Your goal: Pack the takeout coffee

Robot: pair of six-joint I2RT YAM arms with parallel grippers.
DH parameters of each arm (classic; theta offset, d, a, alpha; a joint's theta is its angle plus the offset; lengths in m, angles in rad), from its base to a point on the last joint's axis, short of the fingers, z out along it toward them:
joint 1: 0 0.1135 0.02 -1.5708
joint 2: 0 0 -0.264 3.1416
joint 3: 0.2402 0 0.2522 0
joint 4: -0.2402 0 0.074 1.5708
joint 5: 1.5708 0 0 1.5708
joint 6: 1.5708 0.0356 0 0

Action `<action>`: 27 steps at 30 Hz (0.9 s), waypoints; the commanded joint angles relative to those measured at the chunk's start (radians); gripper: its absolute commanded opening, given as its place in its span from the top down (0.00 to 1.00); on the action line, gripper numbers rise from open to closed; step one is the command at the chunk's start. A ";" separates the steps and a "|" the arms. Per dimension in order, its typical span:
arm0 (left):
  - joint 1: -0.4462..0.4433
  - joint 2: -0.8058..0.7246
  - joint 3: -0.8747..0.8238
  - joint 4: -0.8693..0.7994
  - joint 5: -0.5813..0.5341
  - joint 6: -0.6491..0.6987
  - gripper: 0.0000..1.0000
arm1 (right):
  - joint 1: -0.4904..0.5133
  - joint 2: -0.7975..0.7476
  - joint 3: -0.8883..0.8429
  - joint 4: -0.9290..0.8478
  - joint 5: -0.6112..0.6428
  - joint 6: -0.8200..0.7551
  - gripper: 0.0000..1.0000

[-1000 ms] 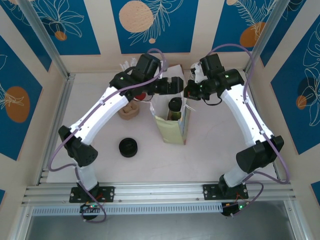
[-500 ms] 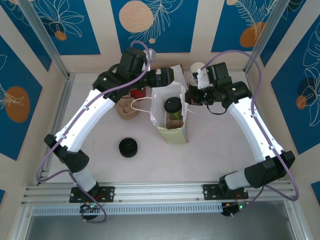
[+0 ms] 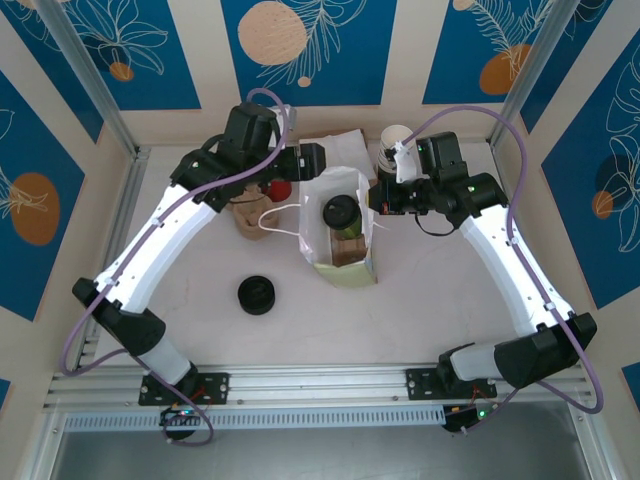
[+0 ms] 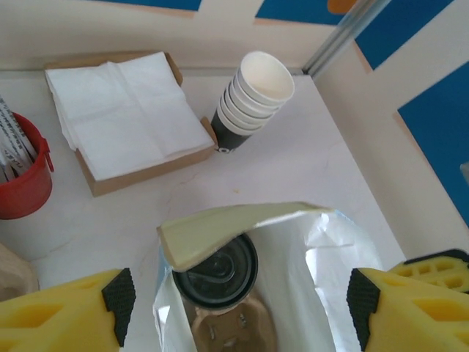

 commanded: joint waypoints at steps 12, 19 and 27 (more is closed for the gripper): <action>-0.127 0.156 0.133 -0.137 0.070 0.133 0.38 | -0.039 0.062 0.041 -0.002 -0.058 0.042 1.00; -0.143 0.274 0.219 -0.207 0.061 0.080 0.43 | -0.067 0.117 0.069 -0.014 -0.095 0.087 1.00; -0.144 0.359 0.291 -0.262 0.036 0.046 0.48 | -0.106 0.112 0.050 -0.029 -0.103 0.126 1.00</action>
